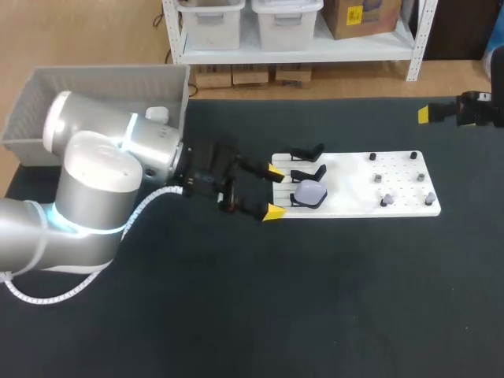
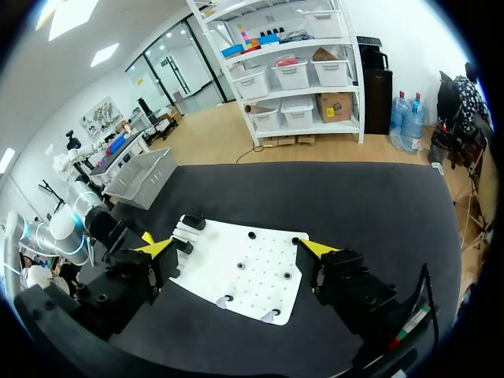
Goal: Pick up each earbud case from the left stands, insert the matching earbuds, close the lid, and place the case in the box.
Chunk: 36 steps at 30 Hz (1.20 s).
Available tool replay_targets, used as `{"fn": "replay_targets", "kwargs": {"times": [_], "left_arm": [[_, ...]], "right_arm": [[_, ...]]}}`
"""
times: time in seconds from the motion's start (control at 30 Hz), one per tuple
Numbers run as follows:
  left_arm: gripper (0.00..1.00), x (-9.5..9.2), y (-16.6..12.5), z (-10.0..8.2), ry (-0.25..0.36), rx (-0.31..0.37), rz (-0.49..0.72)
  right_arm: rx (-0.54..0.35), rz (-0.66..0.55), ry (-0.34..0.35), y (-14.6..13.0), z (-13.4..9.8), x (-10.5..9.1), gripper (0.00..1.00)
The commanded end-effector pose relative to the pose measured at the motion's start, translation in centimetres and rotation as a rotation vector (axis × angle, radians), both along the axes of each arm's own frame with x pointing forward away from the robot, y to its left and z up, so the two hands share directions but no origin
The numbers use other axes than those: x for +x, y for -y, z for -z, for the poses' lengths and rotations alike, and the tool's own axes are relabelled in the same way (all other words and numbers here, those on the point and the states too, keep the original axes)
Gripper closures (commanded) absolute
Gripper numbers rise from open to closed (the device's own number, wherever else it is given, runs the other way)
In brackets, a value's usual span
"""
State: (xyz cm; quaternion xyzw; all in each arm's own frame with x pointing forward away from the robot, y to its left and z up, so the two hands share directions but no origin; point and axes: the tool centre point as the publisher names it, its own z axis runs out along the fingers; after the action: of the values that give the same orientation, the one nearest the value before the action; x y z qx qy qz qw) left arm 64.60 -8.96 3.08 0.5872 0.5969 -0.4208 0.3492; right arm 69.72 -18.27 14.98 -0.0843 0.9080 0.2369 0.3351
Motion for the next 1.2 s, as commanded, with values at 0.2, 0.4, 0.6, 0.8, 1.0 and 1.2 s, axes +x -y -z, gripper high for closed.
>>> {"fn": "replay_targets", "kwargs": {"times": [0.2, 0.4, 0.6, 0.8, 1.0, 1.2], "left_arm": [[0.35, 0.6, 1.4, 0.7, -0.008, 0.013, 0.012], [0.18, 0.9, 1.8, 1.2, -0.016, 0.021, 0.015], [0.24, 1.2, 2.1, 1.1, -0.015, 0.017, 0.011], [0.23, 1.3, 2.5, 1.3, -0.017, 0.01, 0.019], [0.28, 1.2, 2.9, 1.4, -0.02, 0.012, 0.019], [0.32, 1.5, 3.4, 1.5, -0.019, 0.011, 0.021]], "right_arm": [[0.001, -0.002, 0.001, 0.0, 0.1, 0.1, 0.0], [0.001, -0.002, 0.001, 0.0, 0.1, 0.1, 0.0], [0.001, -0.002, 0.001, 0.0, 0.1, 0.1, 0.0], [0.001, -0.002, 0.001, 0.0, 0.1, 0.1, 0.0], [0.001, -0.002, 0.001, 0.0, 0.1, 0.1, 0.0], [0.001, -0.002, 0.001, 0.0, 0.1, 0.1, 0.0]]}}
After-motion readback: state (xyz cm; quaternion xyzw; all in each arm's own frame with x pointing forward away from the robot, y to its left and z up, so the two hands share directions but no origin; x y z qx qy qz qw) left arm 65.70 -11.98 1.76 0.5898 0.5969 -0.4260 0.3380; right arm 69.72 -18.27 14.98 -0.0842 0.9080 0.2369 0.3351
